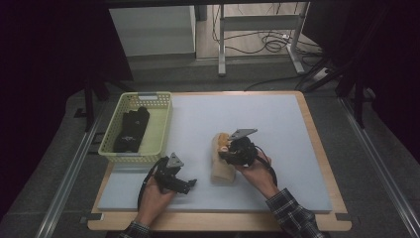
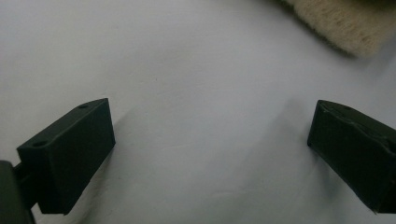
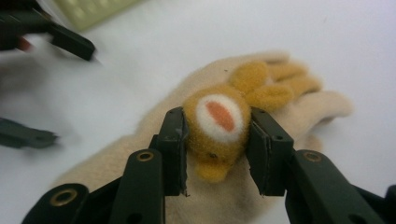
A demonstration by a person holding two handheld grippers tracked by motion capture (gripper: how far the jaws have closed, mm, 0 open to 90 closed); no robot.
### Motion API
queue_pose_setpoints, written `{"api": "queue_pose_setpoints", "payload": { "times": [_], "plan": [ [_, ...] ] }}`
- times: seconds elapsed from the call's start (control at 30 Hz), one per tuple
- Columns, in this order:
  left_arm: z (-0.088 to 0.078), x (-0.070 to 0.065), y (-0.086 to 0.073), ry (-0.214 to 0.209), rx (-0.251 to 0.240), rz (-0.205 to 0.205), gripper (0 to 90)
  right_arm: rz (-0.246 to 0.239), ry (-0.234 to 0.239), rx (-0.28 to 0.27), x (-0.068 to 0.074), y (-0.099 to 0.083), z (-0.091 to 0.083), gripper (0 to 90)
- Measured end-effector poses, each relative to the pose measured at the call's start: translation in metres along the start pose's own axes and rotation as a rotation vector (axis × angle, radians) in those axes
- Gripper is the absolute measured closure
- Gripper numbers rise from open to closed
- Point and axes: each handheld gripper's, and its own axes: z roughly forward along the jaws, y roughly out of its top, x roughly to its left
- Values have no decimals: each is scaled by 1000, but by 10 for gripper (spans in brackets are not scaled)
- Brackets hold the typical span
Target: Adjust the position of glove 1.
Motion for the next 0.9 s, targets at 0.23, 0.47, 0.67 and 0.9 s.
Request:
{"api": "queue_pose_setpoints", "payload": {
  "times": [0.23, 0.47, 0.67, 0.9],
  "plan": [
    [0, 0, 0, 0, 0, 1, 8, 13, 13, -11, 1, -7, 10, 484],
    [0, 0, 0, 1, -2, -1, 8, -22, -6, -64, -10, -7, -19, 444],
    [0, 0, 0, 0, 0, 3, 8, -14, 2, -76, -24, -26, -34, 597],
    [0, 0, 0, 0, 1, 0, 8, -31, 58, -54, -24, -51, -36, 814]
  ]
}}
